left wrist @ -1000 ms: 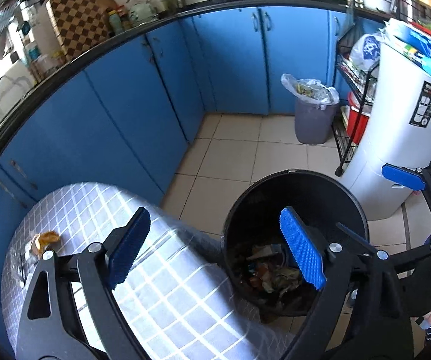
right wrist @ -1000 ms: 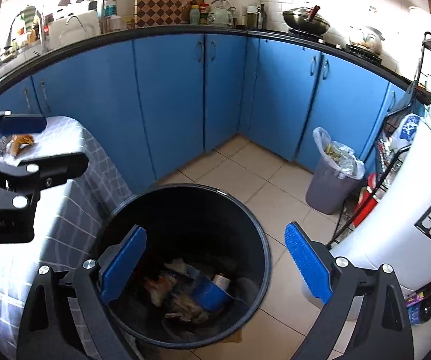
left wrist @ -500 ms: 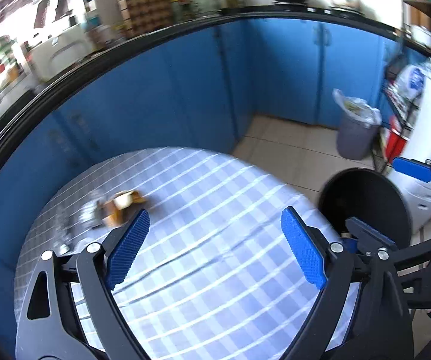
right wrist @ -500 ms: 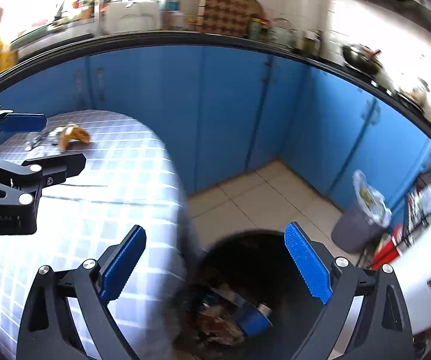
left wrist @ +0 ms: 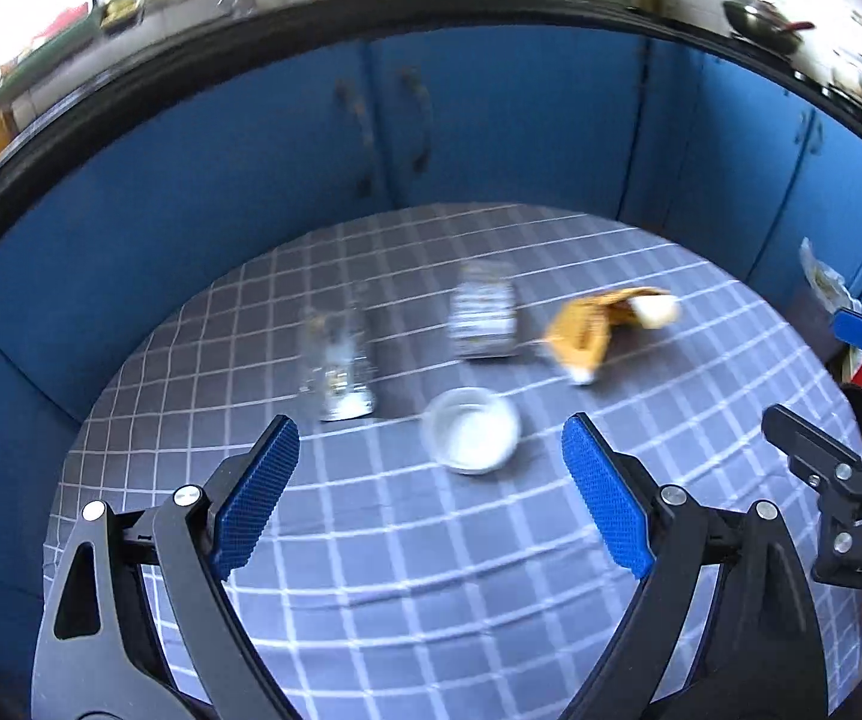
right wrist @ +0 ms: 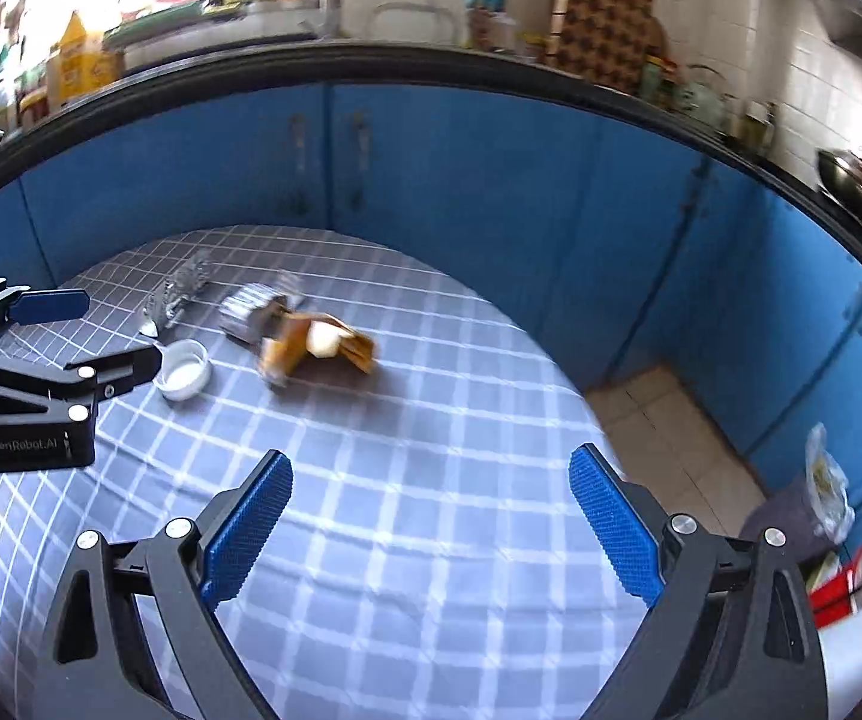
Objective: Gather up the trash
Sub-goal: 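Return both tools to the table toward the blister pack and yellow wrapper, then grasp the pill blister pack with the left tool while the right tool grasps the yellow wrapper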
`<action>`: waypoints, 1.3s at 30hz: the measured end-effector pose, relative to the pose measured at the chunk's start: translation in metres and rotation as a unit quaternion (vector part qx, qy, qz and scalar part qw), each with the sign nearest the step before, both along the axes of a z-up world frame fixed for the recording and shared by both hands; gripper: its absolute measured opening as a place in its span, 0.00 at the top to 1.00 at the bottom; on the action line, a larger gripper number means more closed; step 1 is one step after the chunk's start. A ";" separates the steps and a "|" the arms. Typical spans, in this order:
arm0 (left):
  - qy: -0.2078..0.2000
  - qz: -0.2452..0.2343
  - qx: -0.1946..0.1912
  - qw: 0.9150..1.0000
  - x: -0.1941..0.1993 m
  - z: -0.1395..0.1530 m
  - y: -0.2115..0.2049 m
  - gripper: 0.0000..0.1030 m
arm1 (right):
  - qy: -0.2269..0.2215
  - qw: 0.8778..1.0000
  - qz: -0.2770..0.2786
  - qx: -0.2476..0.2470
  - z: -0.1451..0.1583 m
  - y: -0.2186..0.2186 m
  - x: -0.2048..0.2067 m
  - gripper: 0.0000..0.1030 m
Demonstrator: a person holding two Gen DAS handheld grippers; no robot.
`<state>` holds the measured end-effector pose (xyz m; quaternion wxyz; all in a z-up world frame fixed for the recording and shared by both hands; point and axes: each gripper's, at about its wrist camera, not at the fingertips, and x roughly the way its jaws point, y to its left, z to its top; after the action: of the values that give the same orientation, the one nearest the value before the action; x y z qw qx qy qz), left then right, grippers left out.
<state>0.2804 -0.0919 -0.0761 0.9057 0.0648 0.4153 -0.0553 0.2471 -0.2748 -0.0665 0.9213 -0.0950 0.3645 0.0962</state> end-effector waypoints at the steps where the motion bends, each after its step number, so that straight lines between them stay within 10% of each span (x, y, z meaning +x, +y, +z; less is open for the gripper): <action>1: -0.001 0.003 0.004 1.000 0.005 -0.002 0.006 0.14 | 0.001 1.000 0.009 -0.008 -0.002 0.012 0.009 0.12; 16: 0.014 0.025 0.011 1.000 0.074 -0.030 0.045 0.15 | 0.042 0.998 0.038 -0.012 -0.023 0.063 0.080 0.12; 20: 0.019 0.025 0.007 0.999 0.075 -0.038 0.054 0.31 | 0.044 0.998 0.040 -0.016 -0.030 0.066 0.081 0.12; 28: 0.014 0.019 0.012 1.000 0.067 -0.040 0.064 0.60 | 0.054 0.996 0.063 -0.015 -0.031 0.069 0.072 0.68; 39: -0.003 0.017 0.005 1.000 0.012 -0.022 0.069 0.64 | 0.049 0.996 0.069 0.011 -0.013 0.052 0.028 0.75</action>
<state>0.2920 -0.0233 -0.0979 0.9072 0.0625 0.4144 -0.0373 0.2749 -0.2228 -0.0793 0.8944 -0.1047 0.4011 0.1679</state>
